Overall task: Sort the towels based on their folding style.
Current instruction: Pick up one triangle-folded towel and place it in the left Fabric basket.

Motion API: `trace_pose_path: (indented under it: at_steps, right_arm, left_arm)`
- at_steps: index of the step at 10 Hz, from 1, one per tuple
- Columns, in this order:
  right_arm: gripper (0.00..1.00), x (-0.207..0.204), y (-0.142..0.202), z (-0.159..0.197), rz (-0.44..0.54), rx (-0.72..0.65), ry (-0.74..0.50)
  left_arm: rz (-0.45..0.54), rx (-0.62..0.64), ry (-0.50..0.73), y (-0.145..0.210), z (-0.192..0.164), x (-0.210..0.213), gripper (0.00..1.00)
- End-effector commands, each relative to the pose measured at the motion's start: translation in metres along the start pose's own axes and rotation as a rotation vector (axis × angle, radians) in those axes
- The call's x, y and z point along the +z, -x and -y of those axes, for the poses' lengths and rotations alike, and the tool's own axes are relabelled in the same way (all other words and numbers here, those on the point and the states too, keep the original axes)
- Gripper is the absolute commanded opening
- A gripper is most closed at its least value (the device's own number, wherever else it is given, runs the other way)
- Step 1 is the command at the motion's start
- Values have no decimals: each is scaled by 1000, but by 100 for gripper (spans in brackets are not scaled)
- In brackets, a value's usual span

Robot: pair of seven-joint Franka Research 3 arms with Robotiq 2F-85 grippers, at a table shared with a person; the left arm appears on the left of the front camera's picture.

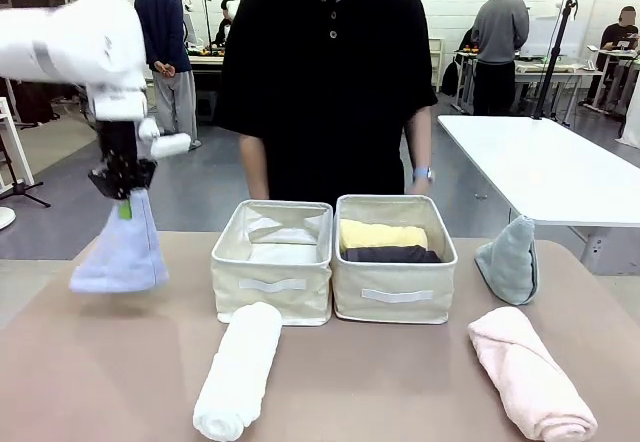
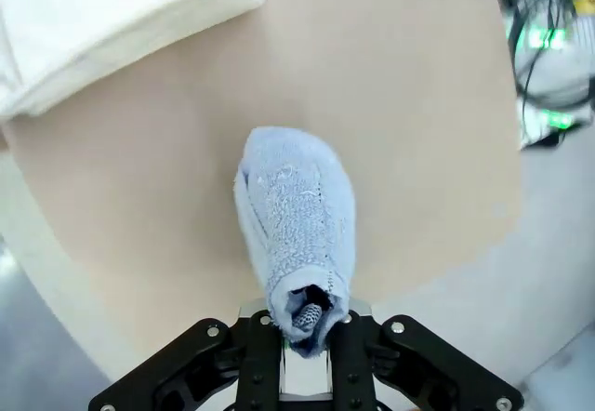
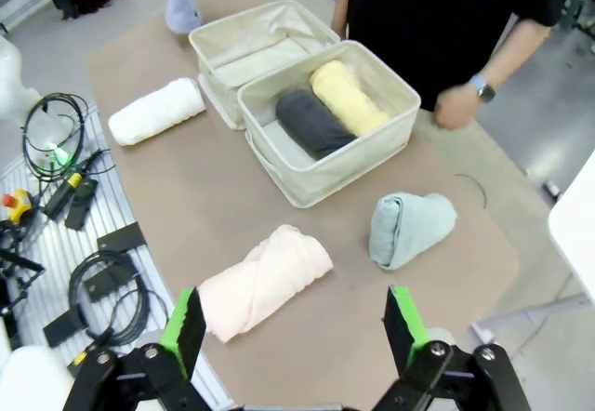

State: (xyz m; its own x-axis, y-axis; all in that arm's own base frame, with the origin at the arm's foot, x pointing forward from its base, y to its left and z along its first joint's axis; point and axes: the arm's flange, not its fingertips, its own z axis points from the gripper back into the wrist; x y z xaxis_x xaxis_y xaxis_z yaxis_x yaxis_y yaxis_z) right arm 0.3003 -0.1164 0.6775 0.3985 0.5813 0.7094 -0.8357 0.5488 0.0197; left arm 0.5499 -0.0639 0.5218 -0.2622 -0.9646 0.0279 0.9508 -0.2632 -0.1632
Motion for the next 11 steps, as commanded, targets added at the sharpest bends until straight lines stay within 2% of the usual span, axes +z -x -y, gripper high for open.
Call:
trace_pose_path:
  at_steps: [1,4,5,6,7,9,10,11]
  right_arm:
    - [100,-5,2,0,28,10,-5]
    - [100,-5,2,0,28,10,-5]
    - [100,-5,2,0,28,10,-5]
    - [100,-5,2,0,28,10,-5]
    - [100,-5,2,0,28,10,-5]
    - [100,-5,2,0,28,10,-5]
    - [100,-5,2,0,28,10,-5]
    - [100,-5,2,0,28,10,-5]
  left_arm:
    - [78,231,-104,-3,41,61,0]
    - [37,280,-181,2,92,119,0]
    - [22,285,-184,5,96,123,0]
    - [-10,223,-180,9,98,117,0]
    - [58,273,-192,4,101,131,0]
    - [58,273,-192,4,101,131,0]
    - [35,262,-186,6,101,129,15]
    - [14,277,-306,-21,124,141,15]
